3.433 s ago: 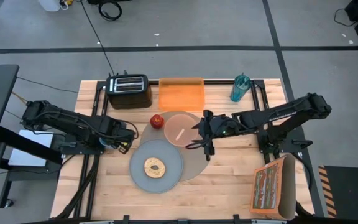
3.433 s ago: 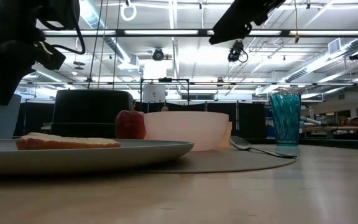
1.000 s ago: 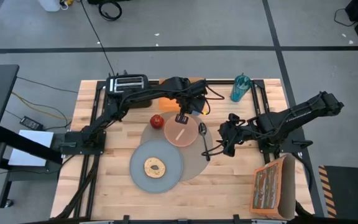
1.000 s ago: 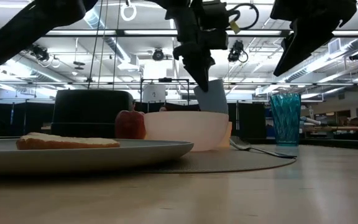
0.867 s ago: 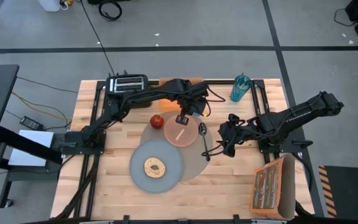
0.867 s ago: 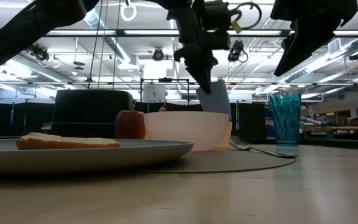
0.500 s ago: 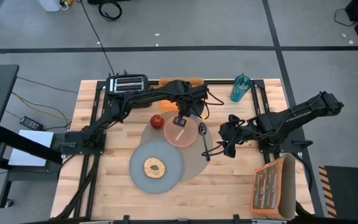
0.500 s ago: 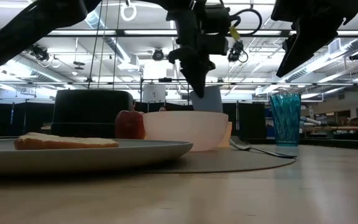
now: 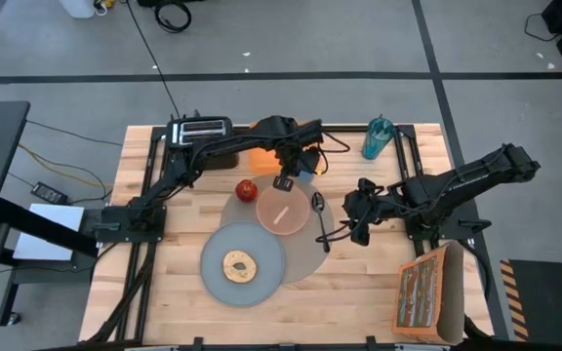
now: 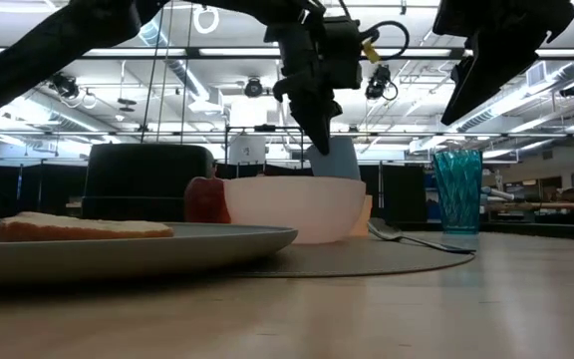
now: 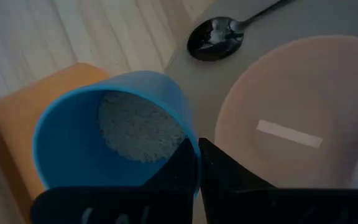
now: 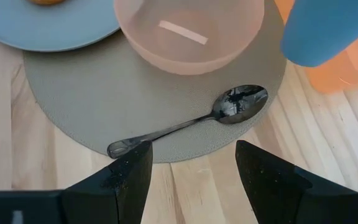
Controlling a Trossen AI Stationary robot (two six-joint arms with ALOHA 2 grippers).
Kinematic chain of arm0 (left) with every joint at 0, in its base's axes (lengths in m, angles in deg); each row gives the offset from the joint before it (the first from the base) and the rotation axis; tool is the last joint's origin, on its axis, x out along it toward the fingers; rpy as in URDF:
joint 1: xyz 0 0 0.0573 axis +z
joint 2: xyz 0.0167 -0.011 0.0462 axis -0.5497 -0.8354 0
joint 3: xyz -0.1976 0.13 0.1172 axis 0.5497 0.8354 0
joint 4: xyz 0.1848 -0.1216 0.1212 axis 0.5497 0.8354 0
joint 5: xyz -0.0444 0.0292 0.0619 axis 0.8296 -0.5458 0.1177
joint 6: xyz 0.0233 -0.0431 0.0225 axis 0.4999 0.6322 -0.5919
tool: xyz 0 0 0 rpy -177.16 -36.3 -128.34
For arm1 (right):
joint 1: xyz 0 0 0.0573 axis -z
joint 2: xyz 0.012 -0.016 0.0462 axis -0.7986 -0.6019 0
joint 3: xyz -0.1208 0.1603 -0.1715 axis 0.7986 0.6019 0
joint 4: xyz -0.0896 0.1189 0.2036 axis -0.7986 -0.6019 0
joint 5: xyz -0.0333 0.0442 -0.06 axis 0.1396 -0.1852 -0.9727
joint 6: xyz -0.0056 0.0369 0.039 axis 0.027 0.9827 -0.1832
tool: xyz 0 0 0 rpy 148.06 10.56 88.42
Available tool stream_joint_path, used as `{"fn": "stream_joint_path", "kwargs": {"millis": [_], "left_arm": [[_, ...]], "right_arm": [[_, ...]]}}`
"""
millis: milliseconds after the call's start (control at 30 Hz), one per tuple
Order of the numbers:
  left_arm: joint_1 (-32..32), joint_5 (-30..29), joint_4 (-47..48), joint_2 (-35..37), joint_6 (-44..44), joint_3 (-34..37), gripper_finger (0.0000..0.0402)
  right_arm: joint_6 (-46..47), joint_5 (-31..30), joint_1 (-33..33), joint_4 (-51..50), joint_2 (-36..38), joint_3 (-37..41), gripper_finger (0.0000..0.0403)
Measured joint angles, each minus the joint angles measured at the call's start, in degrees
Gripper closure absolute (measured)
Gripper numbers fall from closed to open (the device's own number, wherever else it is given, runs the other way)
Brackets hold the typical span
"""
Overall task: Arrange a breakfast setting
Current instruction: Put the light blue cup on the gray mat
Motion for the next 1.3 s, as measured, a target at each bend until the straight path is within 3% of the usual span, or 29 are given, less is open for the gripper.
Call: {"fn": "stream_joint_path", "kwargs": {"millis": [767, 1300], "left_arm": [[0.2, 1.0, 1.4, -2.8, -1.5, 0.4, 0.0388], [-0.7, -1.3, 1.5, -4.5, -2.1, 0.4, 0.0377]], "right_arm": [[-0.2, 8.6, 0.9, 0.0, 0.0, 0.0, 0.0165], [0.0, 9.0, 0.9, 0.0, 0.0, 0.0, 0.0164]]}}
